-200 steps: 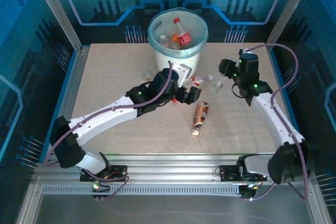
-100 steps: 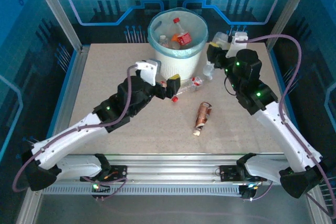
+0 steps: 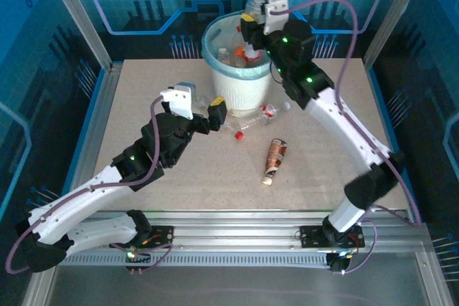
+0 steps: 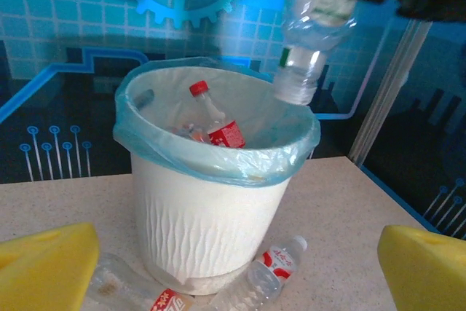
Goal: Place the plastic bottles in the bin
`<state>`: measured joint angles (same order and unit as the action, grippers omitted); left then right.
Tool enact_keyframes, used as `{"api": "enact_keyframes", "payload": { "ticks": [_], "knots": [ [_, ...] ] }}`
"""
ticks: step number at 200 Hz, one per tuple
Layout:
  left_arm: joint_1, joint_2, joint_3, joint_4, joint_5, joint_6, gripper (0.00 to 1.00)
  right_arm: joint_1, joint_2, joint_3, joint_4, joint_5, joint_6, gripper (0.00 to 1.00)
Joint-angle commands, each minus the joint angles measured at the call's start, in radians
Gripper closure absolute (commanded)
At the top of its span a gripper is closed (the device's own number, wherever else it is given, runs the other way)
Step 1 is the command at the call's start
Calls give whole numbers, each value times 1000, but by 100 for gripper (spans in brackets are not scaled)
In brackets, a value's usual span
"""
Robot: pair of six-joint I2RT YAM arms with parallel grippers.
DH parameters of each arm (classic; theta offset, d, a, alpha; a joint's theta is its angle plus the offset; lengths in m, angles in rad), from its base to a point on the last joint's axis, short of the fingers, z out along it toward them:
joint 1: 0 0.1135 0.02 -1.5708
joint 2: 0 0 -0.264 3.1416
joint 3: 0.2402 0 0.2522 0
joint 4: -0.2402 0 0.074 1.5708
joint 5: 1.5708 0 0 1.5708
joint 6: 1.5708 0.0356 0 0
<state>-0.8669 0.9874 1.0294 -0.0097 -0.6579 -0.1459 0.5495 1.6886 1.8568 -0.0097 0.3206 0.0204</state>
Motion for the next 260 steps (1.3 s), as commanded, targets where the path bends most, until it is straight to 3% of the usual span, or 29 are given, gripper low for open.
{"api": "enact_keyframes", "payload": {
  "ticks": [1,57,145,233,260],
  "knots": [
    [6,-26,2,10,-46,36,1,-5,89,119,-101,-21,-25,38],
    [26,-9,34,-29,-27,44,1,-6,188,144,-156,27,-13,33],
    [39,9,37,-29,-7,28,1,-10,183,137,-178,28,0,22],
    [45,15,38,-32,6,9,1,-25,162,101,-190,37,13,22],
    [46,14,38,-35,9,3,1,-42,176,120,-229,10,49,32]
  ]
}}
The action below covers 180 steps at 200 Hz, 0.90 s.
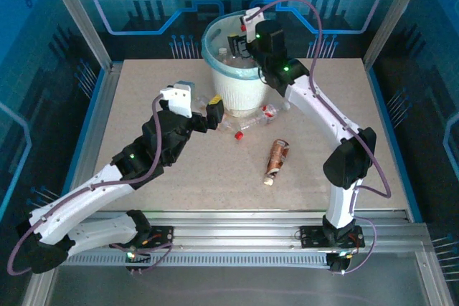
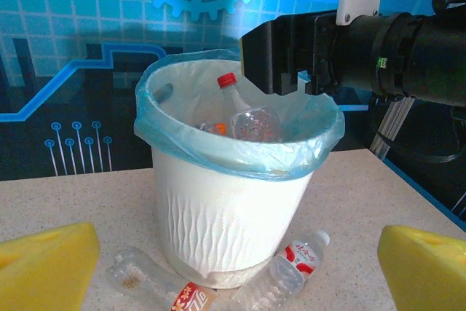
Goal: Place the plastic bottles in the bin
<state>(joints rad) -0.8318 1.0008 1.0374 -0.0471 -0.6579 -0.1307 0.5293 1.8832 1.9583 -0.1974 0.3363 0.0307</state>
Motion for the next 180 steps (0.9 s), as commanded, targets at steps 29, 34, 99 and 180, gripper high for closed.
{"api": "enact_keyframes", "payload": {
  "ticks": [29,34,99,180],
  "knots": [
    [14,-1,28,-7,10,-20,1,-29,24,83,-171,-85,67,45],
    [14,-2,28,-10,11,-24,1,-28,27,84,-191,-100,62,46],
    [21,-18,3,-18,7,-36,1,-39,33,-5,-254,-166,44,51],
    [30,-24,6,-27,16,-49,1,-76,271,366,-502,-237,120,44]
  ]
}}
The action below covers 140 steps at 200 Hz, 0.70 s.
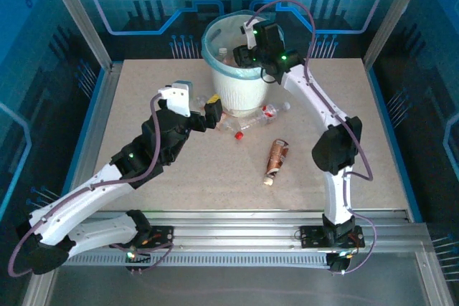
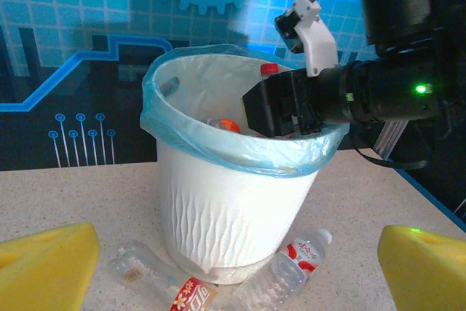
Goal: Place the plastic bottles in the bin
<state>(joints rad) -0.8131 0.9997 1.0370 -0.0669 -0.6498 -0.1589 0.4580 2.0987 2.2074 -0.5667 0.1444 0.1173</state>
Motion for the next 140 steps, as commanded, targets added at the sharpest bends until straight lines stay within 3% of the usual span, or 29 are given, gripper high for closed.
{"api": "enact_keyframes", "payload": {
  "ticks": [1,49,84,105,140],
  "knots": [
    [11,-23,6,-7,8,-22,1,-4,57,123,-135,-46,34,44],
    [14,-19,17,-16,10,-13,1,-4,56,250,-168,-125,80,41],
    [15,-16,19,-15,9,-7,1,5,-40,242,-157,-135,94,35],
    [15,1,19,-20,37,0,1,13,-153,121,-100,-122,100,34],
    [16,78,40,-60,131,8,1,16,-418,-262,76,-73,134,33]
  ]
}}
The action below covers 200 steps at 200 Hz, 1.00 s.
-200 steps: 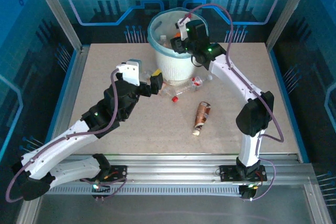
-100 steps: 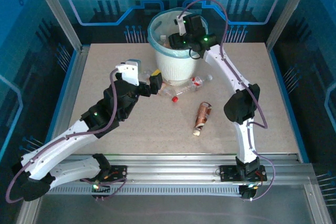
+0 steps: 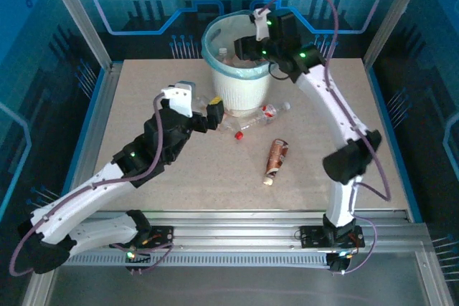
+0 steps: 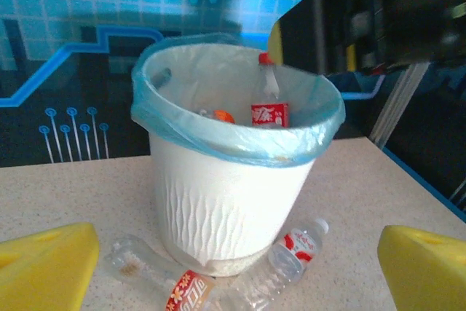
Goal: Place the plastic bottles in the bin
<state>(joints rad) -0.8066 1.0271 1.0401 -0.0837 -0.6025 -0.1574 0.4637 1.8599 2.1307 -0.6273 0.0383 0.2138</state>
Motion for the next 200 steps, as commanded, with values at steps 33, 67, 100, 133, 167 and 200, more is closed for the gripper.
{"api": "enact_keyframes", "payload": {
  "ticks": [33,67,100,133,167,200],
  "knots": [
    [8,156,64,-54,247,28,1,-2,-419,-565,266,151,78,31],
    [7,274,127,-96,380,30,1,-64,-560,-869,284,236,200,24],
    [2,366,158,-148,489,34,1,-112,-572,-1053,238,143,316,18],
    [-7,427,164,-171,535,36,1,-105,-525,-1157,207,87,376,15],
    [-8,455,166,-174,531,39,1,-91,-467,-1245,223,46,441,15],
    [-8,459,170,-185,523,45,1,-77,-406,-1295,240,2,481,16]
  ]
}}
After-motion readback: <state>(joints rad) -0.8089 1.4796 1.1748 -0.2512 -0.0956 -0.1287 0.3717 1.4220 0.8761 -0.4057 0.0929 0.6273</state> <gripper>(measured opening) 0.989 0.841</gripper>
